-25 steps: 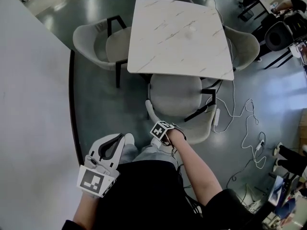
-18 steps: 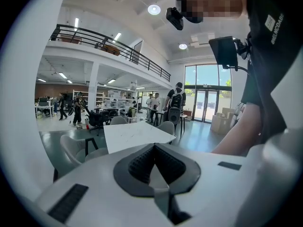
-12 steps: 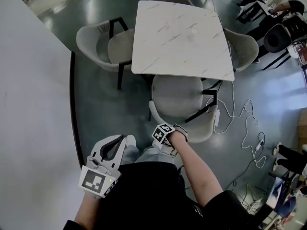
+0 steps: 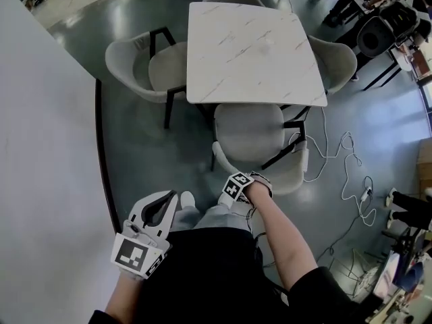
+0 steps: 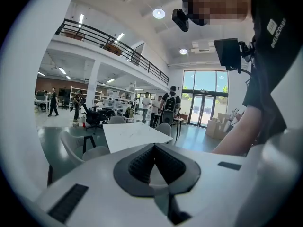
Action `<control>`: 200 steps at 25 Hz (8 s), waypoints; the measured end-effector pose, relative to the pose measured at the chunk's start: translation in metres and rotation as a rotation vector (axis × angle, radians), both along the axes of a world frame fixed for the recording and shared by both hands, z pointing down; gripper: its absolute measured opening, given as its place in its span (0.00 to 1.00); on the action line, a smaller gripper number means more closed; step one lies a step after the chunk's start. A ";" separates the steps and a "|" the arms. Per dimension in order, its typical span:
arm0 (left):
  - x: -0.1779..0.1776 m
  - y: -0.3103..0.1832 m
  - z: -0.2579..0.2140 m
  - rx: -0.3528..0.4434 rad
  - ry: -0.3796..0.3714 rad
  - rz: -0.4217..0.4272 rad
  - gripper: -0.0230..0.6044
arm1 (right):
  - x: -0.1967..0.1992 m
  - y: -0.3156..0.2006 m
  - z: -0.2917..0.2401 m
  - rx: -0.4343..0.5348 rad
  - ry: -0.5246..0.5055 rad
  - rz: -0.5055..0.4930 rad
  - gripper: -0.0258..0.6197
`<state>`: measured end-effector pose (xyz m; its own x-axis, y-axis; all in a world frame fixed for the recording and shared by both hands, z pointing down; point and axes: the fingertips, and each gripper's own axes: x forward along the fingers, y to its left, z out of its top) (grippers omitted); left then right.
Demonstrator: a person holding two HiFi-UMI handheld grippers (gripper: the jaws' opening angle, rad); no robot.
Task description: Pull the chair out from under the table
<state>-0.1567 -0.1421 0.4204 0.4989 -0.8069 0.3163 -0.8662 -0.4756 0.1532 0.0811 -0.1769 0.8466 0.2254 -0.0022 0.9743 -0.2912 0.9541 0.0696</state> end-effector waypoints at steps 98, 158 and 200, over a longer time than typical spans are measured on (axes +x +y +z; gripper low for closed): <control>0.100 0.233 0.016 -0.081 0.016 0.574 0.03 | 0.071 0.413 0.002 -0.071 0.007 0.231 0.22; 0.162 0.243 0.028 -0.123 -0.009 0.762 0.03 | 0.184 0.530 -0.003 -0.147 0.041 0.207 0.30; 0.037 0.186 -0.014 0.045 0.081 0.358 0.03 | -0.123 0.200 -0.445 0.823 -1.385 0.535 0.06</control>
<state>-0.1199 0.0434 0.4059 0.7743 -0.5885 0.2324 -0.6294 -0.7544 0.1866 -0.0422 0.0233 0.4019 -0.5877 -0.7823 0.2064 -0.8082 0.5797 -0.1039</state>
